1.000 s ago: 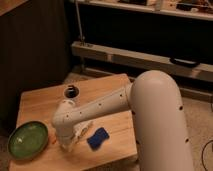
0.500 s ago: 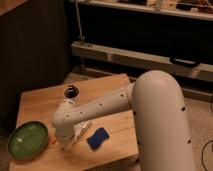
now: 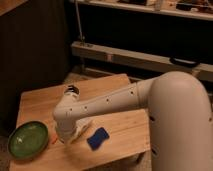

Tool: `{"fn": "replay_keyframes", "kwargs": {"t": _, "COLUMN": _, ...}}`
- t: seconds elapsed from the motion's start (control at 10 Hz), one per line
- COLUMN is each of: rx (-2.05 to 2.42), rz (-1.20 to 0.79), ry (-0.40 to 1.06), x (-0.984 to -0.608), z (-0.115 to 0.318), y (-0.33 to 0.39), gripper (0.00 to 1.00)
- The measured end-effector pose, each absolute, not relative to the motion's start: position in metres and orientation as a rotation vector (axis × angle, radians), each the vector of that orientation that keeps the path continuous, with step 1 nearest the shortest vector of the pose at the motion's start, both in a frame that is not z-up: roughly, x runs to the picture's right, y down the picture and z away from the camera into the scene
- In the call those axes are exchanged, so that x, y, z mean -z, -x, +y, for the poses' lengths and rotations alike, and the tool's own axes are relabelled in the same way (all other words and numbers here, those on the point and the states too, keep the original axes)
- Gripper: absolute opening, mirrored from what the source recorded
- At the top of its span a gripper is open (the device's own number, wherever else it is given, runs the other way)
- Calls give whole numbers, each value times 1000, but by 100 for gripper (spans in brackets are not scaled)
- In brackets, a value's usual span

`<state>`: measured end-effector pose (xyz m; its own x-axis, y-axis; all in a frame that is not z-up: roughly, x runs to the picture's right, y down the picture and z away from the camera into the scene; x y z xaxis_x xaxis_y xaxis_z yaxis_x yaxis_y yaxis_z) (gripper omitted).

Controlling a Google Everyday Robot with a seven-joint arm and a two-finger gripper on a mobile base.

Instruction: Stand the bottle upright

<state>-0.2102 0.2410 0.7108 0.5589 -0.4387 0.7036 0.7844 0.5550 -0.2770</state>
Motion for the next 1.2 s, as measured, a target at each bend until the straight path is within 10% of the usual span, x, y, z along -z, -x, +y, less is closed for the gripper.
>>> {"fn": "replay_keyframes", "kwargs": {"t": 1.2, "rx": 624, "rz": -751, "ry": 665, "x": -650, "z": 161, "y": 175, "gripper": 10}}
